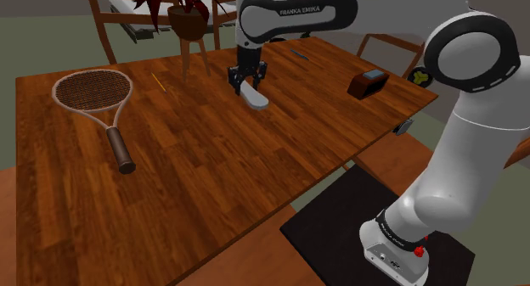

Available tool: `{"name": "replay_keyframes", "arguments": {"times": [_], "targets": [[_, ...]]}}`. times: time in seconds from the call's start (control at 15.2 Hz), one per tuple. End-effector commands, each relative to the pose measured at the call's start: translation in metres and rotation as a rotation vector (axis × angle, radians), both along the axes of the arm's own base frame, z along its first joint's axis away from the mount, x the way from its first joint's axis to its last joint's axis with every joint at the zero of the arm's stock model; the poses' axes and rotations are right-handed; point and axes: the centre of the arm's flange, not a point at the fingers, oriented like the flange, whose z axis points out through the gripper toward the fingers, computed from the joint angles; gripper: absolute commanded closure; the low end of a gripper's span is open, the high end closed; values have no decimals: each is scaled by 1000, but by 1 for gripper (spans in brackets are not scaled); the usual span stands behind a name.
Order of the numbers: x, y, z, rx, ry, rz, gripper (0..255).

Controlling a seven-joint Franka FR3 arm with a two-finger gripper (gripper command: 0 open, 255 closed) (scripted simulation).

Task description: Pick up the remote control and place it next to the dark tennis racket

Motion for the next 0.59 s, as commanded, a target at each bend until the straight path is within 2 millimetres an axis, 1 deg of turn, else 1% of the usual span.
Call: {"name": "replay_keyframes", "arguments": {"times": [0.0,0.53], "targets": [[1,23,3,0,0,-1,255],[2,129,4,0,0,-1,255]]}}
